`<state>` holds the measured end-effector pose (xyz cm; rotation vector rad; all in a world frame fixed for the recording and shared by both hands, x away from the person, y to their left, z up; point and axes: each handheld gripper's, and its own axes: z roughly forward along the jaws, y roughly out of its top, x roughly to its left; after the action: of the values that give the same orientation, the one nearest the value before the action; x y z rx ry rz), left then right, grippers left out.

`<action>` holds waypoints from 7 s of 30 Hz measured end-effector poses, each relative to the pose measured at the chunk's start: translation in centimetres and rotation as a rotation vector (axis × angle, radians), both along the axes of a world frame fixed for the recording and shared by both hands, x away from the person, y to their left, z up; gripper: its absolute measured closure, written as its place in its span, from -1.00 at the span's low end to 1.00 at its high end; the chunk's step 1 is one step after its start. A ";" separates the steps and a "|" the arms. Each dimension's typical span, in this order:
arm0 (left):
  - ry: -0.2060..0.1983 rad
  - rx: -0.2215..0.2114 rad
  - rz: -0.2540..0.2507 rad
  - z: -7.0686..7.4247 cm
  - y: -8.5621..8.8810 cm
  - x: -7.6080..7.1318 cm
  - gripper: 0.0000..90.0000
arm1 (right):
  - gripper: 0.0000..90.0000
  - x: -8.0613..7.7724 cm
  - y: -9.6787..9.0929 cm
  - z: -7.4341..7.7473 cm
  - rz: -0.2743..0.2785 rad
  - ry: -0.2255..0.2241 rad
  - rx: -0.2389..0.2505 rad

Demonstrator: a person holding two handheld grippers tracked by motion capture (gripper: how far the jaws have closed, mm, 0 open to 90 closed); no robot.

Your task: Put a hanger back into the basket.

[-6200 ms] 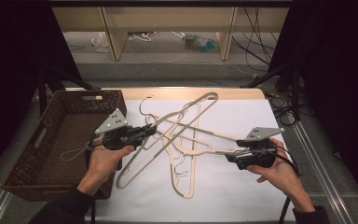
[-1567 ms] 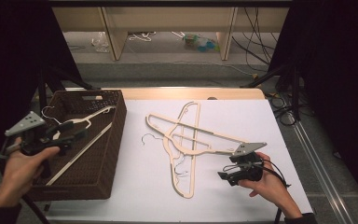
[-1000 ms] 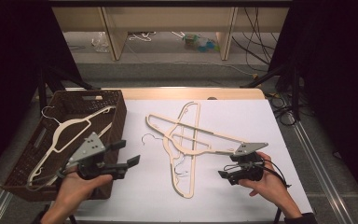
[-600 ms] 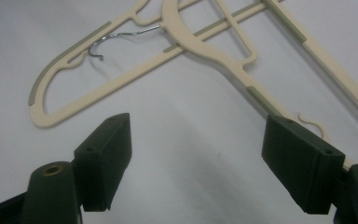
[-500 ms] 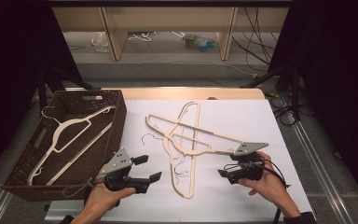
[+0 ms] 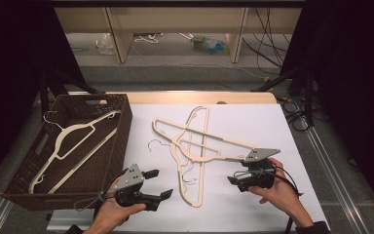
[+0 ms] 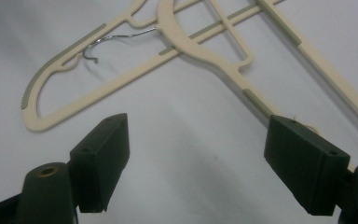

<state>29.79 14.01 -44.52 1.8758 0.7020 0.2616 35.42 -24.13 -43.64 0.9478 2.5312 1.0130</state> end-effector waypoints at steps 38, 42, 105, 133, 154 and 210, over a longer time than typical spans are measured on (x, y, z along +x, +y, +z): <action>0.017 0.042 -0.012 -1.4 -0.2 -0.1 -0.64 | -0.04 9.6 3.0 -1.8 0.190 0.071 -0.207; 0.017 0.045 -0.011 -1.4 -0.2 -0.1 -0.64 | 0.01 10.2 2.9 -2.5 0.181 0.098 -0.208; -0.003 0.071 -0.011 -1.6 0.0 0.3 -0.61 | 0.77 7.6 5.0 -1.8 0.375 0.235 -0.505; -0.145 0.339 0.053 -5.1 -3.1 7.3 -0.53 | 0.78 5.9 5.5 2.4 0.438 0.214 -0.505; -0.215 0.389 -0.013 -5.2 -5.5 7.7 -0.49 | 0.77 5.1 6.3 3.4 0.494 0.215 -0.463; -0.357 0.409 -0.374 2.1 -9.0 7.5 0.87 | 0.23 5.3 -0.8 7.8 0.258 0.021 -0.222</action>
<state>37.27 5.00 -42.38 2.2233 0.0464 0.5097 40.77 -24.91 -35.83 0.5853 2.7624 0.7656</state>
